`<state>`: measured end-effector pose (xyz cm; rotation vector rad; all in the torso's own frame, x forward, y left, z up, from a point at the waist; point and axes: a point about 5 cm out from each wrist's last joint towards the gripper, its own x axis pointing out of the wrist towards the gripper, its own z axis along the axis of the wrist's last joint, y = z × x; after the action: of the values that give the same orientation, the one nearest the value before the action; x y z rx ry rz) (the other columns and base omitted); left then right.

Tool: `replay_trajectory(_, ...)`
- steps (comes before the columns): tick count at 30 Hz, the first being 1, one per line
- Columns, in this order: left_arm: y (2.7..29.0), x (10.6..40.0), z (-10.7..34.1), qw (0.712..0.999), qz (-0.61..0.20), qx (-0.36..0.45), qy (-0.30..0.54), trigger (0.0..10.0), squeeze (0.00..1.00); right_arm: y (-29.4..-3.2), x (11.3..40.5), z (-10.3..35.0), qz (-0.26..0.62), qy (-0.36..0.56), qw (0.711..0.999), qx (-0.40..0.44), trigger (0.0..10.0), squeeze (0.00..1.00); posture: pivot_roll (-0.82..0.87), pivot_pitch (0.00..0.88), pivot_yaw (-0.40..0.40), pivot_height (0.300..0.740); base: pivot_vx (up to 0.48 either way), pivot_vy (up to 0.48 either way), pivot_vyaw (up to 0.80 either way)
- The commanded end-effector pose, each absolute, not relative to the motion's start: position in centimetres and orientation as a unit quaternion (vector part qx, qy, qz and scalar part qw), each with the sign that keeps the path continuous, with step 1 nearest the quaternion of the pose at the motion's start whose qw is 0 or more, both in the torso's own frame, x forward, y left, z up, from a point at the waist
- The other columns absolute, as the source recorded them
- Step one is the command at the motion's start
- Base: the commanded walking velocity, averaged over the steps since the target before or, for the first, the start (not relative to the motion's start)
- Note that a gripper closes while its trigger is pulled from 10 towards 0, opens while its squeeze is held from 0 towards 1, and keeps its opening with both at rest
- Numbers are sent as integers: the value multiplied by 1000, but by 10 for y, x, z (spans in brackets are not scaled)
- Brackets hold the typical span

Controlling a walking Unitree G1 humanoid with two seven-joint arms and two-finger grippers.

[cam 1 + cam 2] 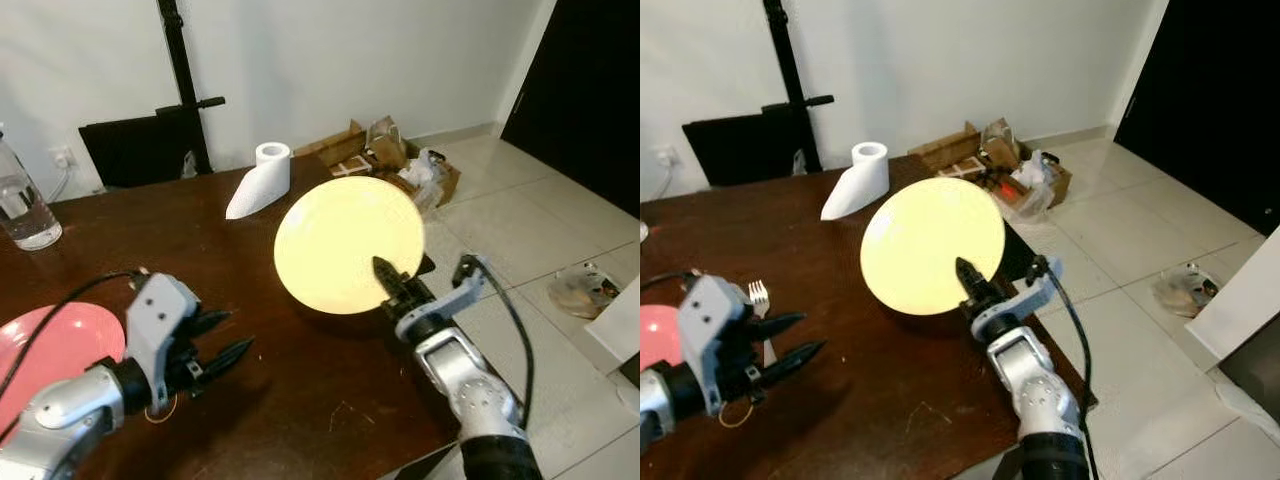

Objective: Setting the table

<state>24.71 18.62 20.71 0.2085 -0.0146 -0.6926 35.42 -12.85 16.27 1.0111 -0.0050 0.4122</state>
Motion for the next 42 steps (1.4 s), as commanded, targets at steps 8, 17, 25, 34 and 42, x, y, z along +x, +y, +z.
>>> replay_trajectory(8,181,234,220,936,-346,69,-6,10000,0,-134,374,151,143,9,856,497,10000,0,214,181,64,740,0,0,0)
replay_trajectory(17,175,234,219,934,-351,60,6,10000,0,-134,379,144,133,27,887,441,10000,1000,202,177,63,740,0,0,0)
replay_trajectory(25,169,239,220,934,-354,50,3,10000,0,-138,380,146,136,21,926,351,10000,1000,166,161,60,740,0,0,0)
replay_trajectory(34,158,244,216,932,-362,35,-5,10000,0,-151,371,153,162,28,969,184,10000,0,110,143,34,740,0,0,0)
replay_trajectory(42,152,245,210,933,-360,20,-8,10000,0,-165,351,155,203,65,971,104,10000,0,64,140,-3,740,0,0,0)
